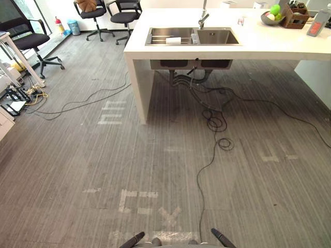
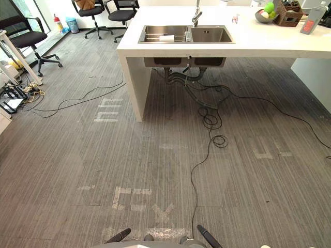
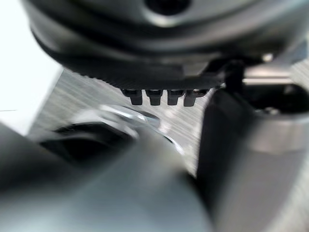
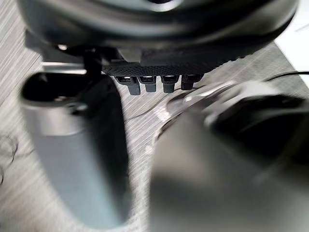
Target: Walk over to the sink, pick up the cup, carry it to the dishwasher, place the cup inside the dishwasher, then close the dishwasher door
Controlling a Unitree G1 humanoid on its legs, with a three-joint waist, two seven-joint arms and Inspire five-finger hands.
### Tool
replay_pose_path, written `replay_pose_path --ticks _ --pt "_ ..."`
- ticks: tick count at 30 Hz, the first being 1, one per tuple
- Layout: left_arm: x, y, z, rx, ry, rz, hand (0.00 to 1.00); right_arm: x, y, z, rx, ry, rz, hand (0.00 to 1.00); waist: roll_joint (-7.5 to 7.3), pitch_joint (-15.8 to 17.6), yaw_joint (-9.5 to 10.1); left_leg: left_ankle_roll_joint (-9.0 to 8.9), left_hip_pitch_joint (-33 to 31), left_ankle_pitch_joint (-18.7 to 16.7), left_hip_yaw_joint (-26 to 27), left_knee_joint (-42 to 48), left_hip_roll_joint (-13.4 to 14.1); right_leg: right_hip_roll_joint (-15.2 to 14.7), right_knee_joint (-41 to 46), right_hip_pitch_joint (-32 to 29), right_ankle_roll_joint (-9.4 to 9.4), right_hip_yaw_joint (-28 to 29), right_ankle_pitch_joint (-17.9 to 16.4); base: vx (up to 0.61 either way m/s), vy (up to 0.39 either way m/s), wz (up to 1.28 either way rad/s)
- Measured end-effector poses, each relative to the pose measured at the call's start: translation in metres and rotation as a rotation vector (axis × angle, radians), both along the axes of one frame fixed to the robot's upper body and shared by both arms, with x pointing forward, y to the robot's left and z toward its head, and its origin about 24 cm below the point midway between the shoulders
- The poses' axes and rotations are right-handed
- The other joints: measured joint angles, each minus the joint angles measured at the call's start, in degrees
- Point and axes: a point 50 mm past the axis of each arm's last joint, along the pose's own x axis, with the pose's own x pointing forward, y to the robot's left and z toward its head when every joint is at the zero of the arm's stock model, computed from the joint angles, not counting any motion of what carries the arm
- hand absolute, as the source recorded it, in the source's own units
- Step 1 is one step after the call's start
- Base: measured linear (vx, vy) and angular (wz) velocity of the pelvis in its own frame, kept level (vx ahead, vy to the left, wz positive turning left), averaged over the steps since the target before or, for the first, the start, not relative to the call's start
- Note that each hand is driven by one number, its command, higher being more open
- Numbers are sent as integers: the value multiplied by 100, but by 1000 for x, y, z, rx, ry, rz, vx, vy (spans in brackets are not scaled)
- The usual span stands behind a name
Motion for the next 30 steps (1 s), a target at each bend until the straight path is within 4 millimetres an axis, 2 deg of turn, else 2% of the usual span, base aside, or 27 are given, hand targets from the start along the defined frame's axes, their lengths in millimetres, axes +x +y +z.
replay_pose_path --ticks 2,3,5,8,10,14,17,21,25,30 --pt "21 -4 5 -15 -49 -42 100 34 6 6 12 -91 24 100 18 102 -23 -61 39 40 -15 -76 -2 2 -41 35 10 -83 11 5 -7 5" --pt "23 -5 5 -17 -53 -47 100 37 6 7 13 -99 26 100 19 106 -24 -73 46 48 -16 -96 -3 2 -43 35 10 -95 11 10 -11 7" --pt "33 -9 8 -31 -77 -68 100 59 8 13 10 -160 43 100 30 121 -25 -149 72 98 -25 -194 -7 0 -49 37 32 -166 0 17 -9 11" --pt "44 -15 10 -20 -93 -136 100 79 7 21 0 -218 63 100 46 245 -25 -169 153 106 -21 -208 0 -2 -26 111 85 -221 -35 6 -7 6" --pt "48 -18 11 -10 -105 -147 100 88 8 25 -8 -243 90 100 62 285 -31 -180 162 103 -13 -223 6 -5 -13 107 95 -259 -43 0 0 0" --pt "54 -31 10 95 -102 -163 100 85 10 23 -49 -213 141 100 77 318 -46 -238 172 70 23 -235 7 -29 24 89 110 -302 -68 2 3 -1" --pt "55 -34 10 154 -97 -179 100 83 10 22 -97 -206 172 100 77 339 -62 -256 189 57 123 -234 8 -59 120 42 89 -305 -117 1 13 -12" --pt "57 -29 11 319 -99 -232 100 83 7 24 -178 -223 211 100 52 375 -65 -259 170 51 244 -234 10 -108 320 -90 66 -335 -210 -2 8 -8" --pt "62 -22 16 446 -149 -244 100 84 8 26 -182 -249 231 100 39 406 -64 -255 171 49 298 -223 11 -177 561 -169 59 -434 -331 -4 -2 3" --pt "63 -20 19 489 -186 -264 100 83 17 26 -152 -270 273 100 22 416 -54 -216 191 22 331 -189 15 -221 779 -223 56 -438 -451 -3 -5 1"
